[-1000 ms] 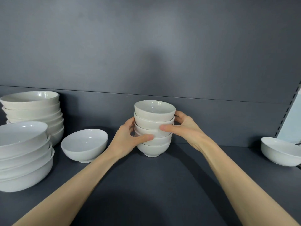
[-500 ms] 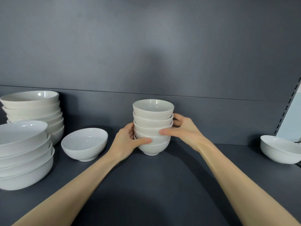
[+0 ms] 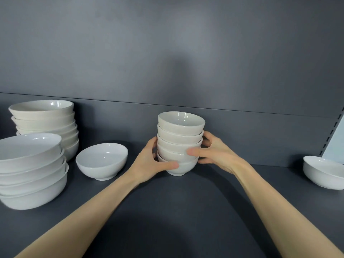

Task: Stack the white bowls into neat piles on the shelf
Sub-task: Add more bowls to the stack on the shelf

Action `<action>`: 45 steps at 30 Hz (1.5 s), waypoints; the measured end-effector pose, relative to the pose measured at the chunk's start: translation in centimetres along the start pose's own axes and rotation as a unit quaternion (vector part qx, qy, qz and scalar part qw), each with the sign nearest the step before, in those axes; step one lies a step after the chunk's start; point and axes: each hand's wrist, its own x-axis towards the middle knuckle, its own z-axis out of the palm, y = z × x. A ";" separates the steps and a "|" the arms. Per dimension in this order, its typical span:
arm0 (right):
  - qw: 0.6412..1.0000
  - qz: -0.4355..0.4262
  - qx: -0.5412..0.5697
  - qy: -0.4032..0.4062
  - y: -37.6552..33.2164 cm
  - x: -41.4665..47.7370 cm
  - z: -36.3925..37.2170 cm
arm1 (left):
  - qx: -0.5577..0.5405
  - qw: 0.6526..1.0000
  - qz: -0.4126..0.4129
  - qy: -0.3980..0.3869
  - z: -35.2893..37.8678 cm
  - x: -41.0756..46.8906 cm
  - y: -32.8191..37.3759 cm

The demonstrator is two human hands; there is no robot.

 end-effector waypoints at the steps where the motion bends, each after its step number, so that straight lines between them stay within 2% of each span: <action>1: 1.000 0.014 0.004 -0.018 0.3 -0.1 0.1 | 0.011 1.000 -0.005 0.002 0.2 -0.2 -0.2; 9: 1.000 0.007 0.009 -0.012 0.4 0.1 0.5 | 0.045 0.998 -0.017 0.041 0.3 -0.6 -0.1; 17: 0.997 -0.029 0.009 -0.065 -2.6 0.6 2.3 | 0.054 0.992 -0.022 0.115 -2.0 -3.3 2.6; 23: 0.989 -0.080 0.013 -0.124 -6.5 2.1 4.1 | 0.105 0.979 0.010 0.173 -5.2 -4.6 6.2; 28: 0.980 -0.102 0.009 -0.172 -8.8 4.0 6.6 | 0.131 0.969 0.004 0.211 -7.9 -5.8 7.4; 39: 0.961 -0.086 0.039 -0.260 -8.4 8.1 11.7 | 0.120 0.952 -0.039 0.279 -10.4 -6.9 5.4; 45: 0.959 -0.069 0.022 -0.275 -7.1 9.2 12.0 | 0.126 0.951 -0.055 0.276 -10.1 -6.4 3.4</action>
